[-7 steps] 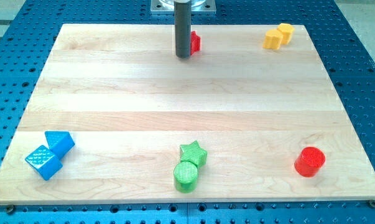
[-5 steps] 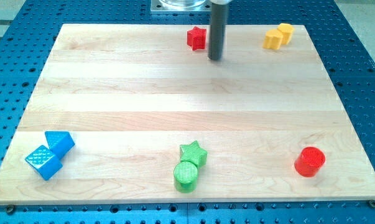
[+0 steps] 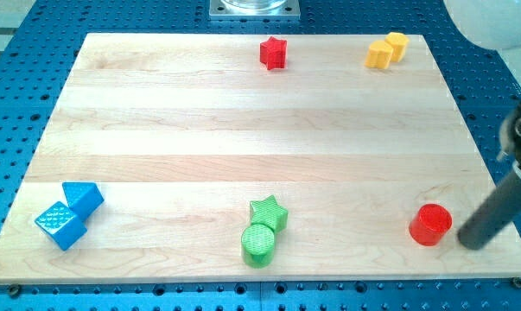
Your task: Push the red circle into the red star
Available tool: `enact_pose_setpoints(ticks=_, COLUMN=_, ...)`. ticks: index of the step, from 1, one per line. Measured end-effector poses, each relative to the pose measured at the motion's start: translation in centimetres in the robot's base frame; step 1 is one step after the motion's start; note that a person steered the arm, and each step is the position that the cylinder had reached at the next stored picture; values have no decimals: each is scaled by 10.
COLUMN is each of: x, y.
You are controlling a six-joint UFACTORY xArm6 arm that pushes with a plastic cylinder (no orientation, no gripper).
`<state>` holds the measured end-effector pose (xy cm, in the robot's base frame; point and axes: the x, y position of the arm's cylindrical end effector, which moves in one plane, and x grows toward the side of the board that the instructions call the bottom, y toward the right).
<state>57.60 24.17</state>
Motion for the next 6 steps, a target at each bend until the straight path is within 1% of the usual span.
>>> enact_pose_setpoints(ticks=1, x=-56, y=-36)
enact_pose_setpoints(ticks=2, x=-53, y=37)
enact_pose_setpoints(ticks=3, x=22, y=12)
enact_pose_setpoints(ticks=4, x=9, y=-56)
enact_pose_setpoints(ticks=5, x=-59, y=-101)
enact_pose_setpoints(ticks=6, x=-148, y=-178)
